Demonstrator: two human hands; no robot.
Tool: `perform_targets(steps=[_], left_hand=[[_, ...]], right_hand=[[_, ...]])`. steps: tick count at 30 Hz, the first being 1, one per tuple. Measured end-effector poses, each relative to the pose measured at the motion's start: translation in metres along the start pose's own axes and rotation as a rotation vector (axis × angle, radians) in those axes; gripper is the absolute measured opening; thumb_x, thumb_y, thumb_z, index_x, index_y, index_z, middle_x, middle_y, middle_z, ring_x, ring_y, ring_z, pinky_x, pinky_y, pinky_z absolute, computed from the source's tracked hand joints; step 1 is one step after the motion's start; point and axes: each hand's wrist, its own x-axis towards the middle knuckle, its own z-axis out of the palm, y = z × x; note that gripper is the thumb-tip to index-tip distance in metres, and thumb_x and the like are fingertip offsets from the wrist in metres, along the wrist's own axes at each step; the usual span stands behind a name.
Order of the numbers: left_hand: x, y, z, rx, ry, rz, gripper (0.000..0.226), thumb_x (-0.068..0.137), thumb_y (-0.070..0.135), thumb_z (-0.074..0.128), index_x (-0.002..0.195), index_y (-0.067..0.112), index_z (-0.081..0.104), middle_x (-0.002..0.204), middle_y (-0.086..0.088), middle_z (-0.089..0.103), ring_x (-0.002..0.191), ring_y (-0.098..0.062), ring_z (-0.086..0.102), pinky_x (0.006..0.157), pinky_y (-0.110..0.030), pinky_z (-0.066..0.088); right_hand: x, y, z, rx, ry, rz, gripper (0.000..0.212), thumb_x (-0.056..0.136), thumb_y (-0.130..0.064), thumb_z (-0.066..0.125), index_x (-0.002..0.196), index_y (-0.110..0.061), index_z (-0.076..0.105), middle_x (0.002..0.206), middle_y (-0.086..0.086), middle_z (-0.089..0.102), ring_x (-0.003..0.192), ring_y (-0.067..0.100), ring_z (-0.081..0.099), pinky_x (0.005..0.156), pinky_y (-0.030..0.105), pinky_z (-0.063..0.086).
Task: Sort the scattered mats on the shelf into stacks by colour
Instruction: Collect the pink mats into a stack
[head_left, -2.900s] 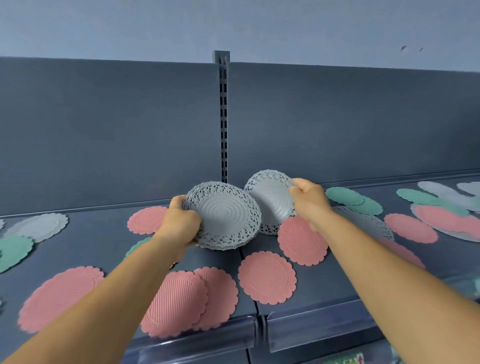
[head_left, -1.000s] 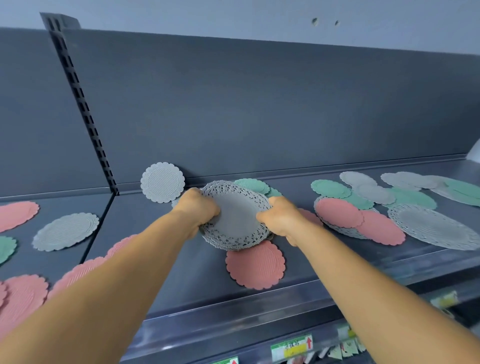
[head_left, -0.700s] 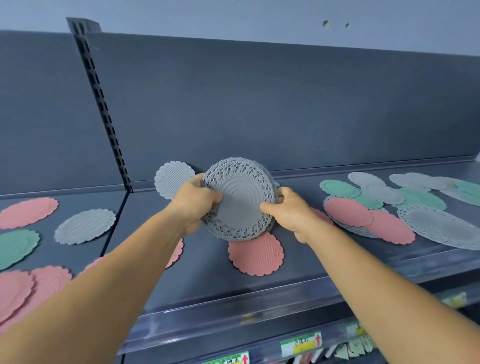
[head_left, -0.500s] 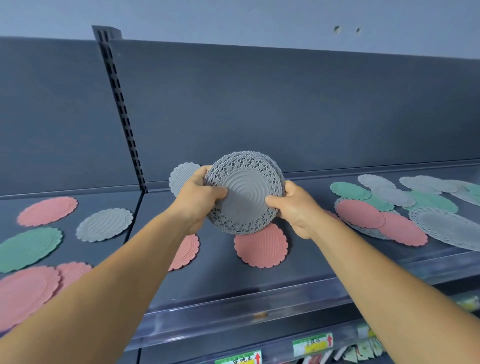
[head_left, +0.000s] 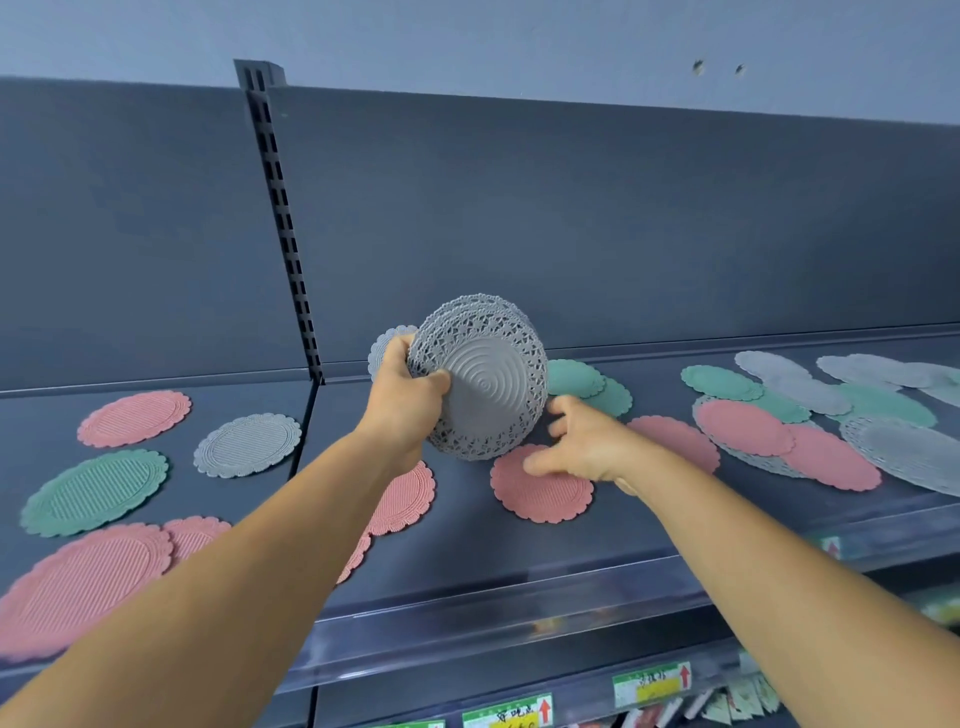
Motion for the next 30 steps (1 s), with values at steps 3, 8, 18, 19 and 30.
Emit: perform_targets(steps=[3, 8, 18, 19, 30], left_hand=[[0.004, -0.001, -0.003, 0.028, 0.051, -0.009, 0.029, 0.094, 0.002, 0.045, 0.098, 0.030, 0.048, 0.095, 0.007, 0.060, 0.080, -0.011, 0.056, 0.069, -0.030, 0.048], [0.009, 0.000, -0.009, 0.070, 0.136, -0.049, 0.029, 0.093, 0.003, 0.044, 0.112, 0.025, 0.044, 0.088, 0.008, 0.056, 0.077, -0.012, 0.053, 0.066, -0.028, 0.047], [0.004, -0.030, -0.006, 0.171, 0.024, -0.227, 0.052, 0.090, 0.004, 0.042, 0.140, 0.020, 0.038, 0.103, -0.006, 0.056, 0.083, -0.024, 0.051, 0.064, -0.027, 0.044], [0.001, -0.032, -0.002, 0.189, -0.005, -0.243, 0.044, 0.090, 0.004, 0.041, 0.132, 0.019, 0.043, 0.096, -0.005, 0.054, 0.081, -0.025, 0.049, 0.059, -0.026, 0.041], [-0.021, -0.032, 0.023, 0.710, -0.080, -0.180, 0.040, 0.095, 0.015, 0.043, 0.132, 0.002, 0.036, 0.139, -0.017, 0.041, 0.120, -0.036, 0.049, 0.098, -0.040, 0.042]], right_hand=[[-0.007, -0.003, 0.001, -0.256, 0.038, 0.067, 0.079, 0.065, -0.030, 0.080, 0.133, -0.009, 0.045, 0.132, 0.009, 0.056, 0.115, 0.024, 0.058, 0.096, 0.038, 0.050], [-0.016, -0.001, -0.007, -0.209, 0.090, 0.099, 0.052, 0.077, -0.019, 0.070, 0.126, -0.006, 0.058, 0.122, 0.009, 0.065, 0.109, 0.024, 0.063, 0.089, 0.031, 0.053], [-0.053, 0.008, -0.020, 0.205, 0.390, 0.079, 0.040, 0.092, -0.011, 0.048, 0.132, -0.017, 0.049, 0.115, 0.002, 0.056, 0.099, 0.022, 0.050, 0.084, 0.032, 0.043], [-0.056, 0.009, -0.020, 0.214, 0.441, 0.081, 0.038, 0.092, -0.011, 0.047, 0.129, -0.018, 0.051, 0.114, 0.004, 0.057, 0.097, 0.023, 0.051, 0.084, 0.034, 0.045], [-0.070, 0.003, -0.015, 0.316, 0.790, 0.020, 0.027, 0.089, -0.010, 0.042, 0.113, -0.017, 0.050, 0.104, 0.006, 0.060, 0.090, 0.030, 0.055, 0.077, 0.039, 0.050]])
